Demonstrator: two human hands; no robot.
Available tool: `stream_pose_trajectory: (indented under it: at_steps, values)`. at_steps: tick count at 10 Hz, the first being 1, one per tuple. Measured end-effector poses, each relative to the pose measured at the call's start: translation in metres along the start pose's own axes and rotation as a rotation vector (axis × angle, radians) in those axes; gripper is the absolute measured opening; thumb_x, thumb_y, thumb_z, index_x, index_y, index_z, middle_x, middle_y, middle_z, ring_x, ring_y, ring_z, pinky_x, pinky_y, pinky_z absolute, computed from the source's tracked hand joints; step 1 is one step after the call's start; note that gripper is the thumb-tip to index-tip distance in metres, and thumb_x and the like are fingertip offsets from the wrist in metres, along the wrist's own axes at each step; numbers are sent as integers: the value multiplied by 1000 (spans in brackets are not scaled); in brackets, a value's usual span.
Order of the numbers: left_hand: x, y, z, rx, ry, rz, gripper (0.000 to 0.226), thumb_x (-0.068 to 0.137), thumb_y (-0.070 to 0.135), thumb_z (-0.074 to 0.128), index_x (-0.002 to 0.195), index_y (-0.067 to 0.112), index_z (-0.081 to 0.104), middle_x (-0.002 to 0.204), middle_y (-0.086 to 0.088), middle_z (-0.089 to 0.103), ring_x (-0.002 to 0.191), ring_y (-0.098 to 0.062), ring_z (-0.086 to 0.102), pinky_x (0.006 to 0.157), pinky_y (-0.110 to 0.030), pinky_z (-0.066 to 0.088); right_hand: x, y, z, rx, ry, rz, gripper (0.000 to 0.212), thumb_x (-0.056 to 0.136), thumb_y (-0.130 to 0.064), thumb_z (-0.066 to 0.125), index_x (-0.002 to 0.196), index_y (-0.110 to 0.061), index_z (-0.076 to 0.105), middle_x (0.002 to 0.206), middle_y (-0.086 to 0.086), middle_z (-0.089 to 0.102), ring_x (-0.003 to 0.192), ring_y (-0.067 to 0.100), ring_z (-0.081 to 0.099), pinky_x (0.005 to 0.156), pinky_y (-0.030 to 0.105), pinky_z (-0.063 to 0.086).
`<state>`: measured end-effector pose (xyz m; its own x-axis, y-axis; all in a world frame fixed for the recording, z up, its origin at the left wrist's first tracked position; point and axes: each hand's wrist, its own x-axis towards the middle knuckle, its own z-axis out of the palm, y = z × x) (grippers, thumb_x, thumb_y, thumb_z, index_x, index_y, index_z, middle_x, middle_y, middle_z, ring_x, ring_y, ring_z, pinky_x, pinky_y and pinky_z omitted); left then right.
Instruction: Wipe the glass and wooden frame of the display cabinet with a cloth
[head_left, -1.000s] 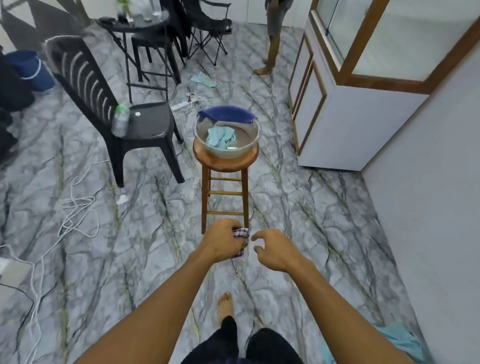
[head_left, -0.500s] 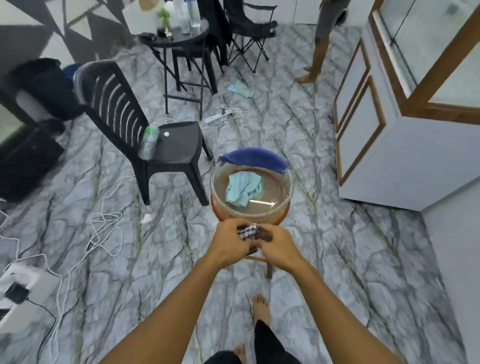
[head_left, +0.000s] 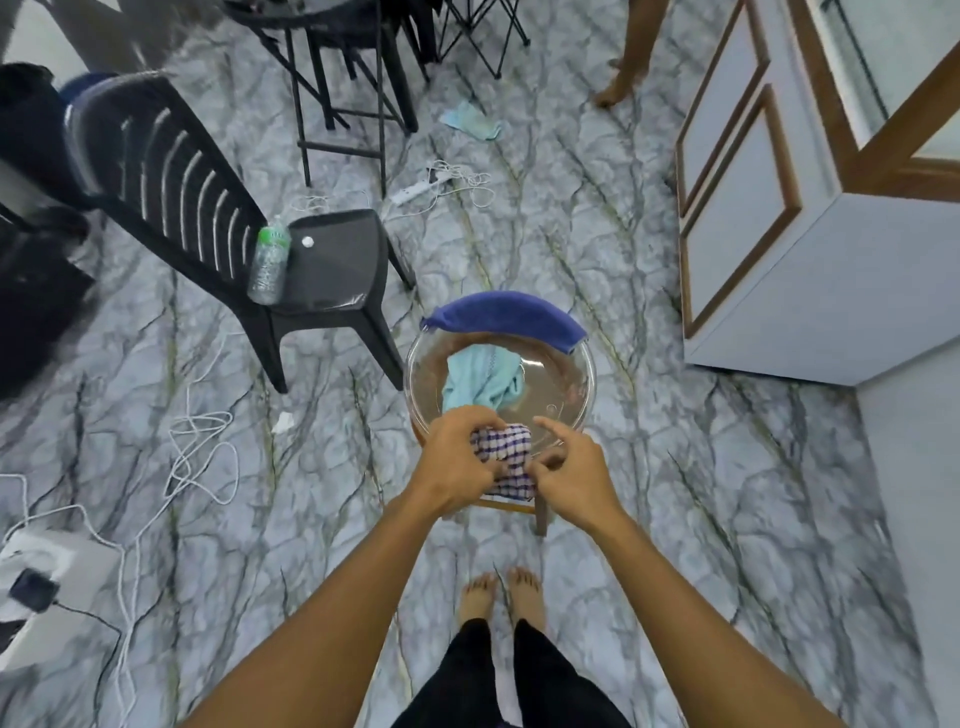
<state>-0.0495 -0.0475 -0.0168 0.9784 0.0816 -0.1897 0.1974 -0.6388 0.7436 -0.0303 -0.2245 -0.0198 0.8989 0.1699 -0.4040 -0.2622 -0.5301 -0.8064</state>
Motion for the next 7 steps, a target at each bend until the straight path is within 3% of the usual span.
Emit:
stream_pose_trajectory:
  at_steps: [1,2,3,4,6,7]
  values:
    - [4,-11,3,147,-88,85,46,69,15,86,113,16,74,119,5,66,113,-16,54,103,-39,48,-3,2,3,-175,-28,-62,60,81,1,61,134,-26,64,75,-1,73,75,15,70,76,39,62]
    - [4,-18,3,232,-130,108,46,76,25,81,121,17,73,126,6,65,120,-16,50,110,-38,38,-10,-1,6,-362,-39,-64,56,82,-14,65,134,-34,62,88,-5,75,82,18,69,74,36,61]
    - [3,-21,2,336,-74,213,49,75,37,77,121,22,72,127,9,62,126,-16,43,111,-34,24,-14,-3,9,-500,86,-145,55,82,-33,70,136,-33,59,102,-7,68,89,17,67,75,34,57]
    - [3,-19,-2,328,-69,268,47,73,41,70,116,21,73,118,7,64,119,-16,46,106,-36,30,-13,-6,19,-514,97,-242,49,83,-33,71,131,-30,62,115,-4,52,88,18,63,71,34,55]
    - [2,-23,0,323,-100,337,41,74,33,69,114,22,73,116,10,63,116,-14,45,100,-26,25,-12,-5,32,-529,68,-213,41,89,-24,67,129,-27,65,118,-6,52,92,19,60,73,29,48]
    - [9,-21,-1,295,-111,347,48,72,34,68,117,18,73,121,6,63,121,-17,46,103,-29,27,-8,-7,28,-489,116,-217,44,87,-23,69,131,-28,64,118,-5,53,95,19,61,76,32,52]
